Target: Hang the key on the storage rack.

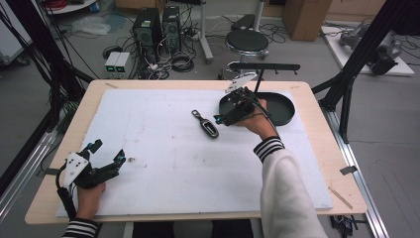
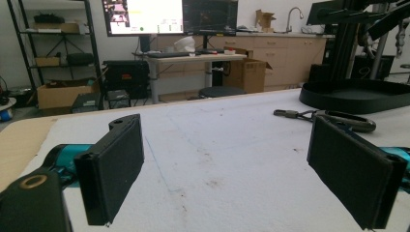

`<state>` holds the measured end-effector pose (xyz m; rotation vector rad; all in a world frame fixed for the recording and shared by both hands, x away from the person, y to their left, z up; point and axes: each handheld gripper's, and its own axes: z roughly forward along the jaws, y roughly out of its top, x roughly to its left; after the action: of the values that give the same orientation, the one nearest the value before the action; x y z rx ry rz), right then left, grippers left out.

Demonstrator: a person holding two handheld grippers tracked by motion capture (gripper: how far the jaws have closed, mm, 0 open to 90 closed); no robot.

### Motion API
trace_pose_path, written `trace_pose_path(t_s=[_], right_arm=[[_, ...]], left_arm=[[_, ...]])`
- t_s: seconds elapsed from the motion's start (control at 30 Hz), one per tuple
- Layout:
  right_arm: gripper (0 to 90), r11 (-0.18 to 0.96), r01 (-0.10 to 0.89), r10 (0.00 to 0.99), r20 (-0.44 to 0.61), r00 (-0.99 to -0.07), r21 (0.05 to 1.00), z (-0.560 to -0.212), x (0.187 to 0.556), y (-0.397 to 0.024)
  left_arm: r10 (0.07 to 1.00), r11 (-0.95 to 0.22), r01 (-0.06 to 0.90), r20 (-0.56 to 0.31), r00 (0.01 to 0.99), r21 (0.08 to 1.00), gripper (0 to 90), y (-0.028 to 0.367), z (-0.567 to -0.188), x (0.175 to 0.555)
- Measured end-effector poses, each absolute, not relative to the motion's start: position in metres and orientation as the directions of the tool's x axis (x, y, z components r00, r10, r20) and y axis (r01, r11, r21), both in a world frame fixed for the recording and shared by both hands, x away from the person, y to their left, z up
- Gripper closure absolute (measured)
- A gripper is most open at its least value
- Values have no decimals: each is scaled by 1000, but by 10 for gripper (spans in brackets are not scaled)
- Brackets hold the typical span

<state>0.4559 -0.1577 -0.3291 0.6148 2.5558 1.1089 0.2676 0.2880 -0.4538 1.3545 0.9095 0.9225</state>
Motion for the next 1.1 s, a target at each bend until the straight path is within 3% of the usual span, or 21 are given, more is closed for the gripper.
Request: trace_pose_path(t_s=[0.43, 1.1], right_arm=[[5, 712, 293, 457, -104, -883, 638, -341, 473, -125], [6, 743, 397, 513, -78, -855, 538, -372, 485, -104]], left_arm=[[925, 10, -13, -4, 381, 1000, 135, 288, -454, 268], [925, 13, -13, -7, 381, 1000, 135, 288, -454, 268]])
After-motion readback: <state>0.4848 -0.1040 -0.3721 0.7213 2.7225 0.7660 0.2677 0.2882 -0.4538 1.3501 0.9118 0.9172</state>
